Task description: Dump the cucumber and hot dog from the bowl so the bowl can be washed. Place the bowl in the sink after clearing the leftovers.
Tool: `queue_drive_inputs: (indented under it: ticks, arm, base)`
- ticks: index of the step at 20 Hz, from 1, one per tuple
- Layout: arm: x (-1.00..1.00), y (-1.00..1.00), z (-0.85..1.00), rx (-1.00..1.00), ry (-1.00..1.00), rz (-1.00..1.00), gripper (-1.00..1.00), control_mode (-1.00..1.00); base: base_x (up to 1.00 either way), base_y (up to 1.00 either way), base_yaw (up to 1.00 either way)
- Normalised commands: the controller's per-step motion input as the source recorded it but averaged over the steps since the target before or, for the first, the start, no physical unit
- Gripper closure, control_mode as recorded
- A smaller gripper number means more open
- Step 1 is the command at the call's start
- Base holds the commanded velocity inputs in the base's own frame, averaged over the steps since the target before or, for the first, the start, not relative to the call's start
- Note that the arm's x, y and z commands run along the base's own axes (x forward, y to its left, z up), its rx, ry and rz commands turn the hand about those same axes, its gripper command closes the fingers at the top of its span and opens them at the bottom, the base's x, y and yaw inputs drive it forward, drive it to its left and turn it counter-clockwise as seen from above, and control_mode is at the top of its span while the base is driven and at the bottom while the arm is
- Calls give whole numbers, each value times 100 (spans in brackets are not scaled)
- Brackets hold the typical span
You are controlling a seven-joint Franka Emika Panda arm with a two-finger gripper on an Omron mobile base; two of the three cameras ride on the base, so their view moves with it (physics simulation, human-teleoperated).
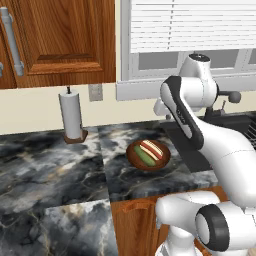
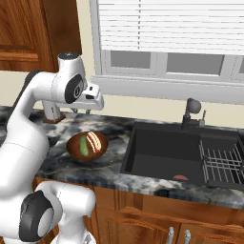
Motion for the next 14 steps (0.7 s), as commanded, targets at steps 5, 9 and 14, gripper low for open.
queue_drive_inputs:
  ticks: [5, 9, 14]
  arm:
    - [-4, 0, 0, 0, 0, 0, -100, -100]
    - [0, 0, 0, 0, 0, 0, -100, -100]
    - [-17, -19, -50, 7, 2, -1, -100, -100]
  base:
    - [0, 0, 0]
    - [0, 0, 0]
    - [0, 0, 0]
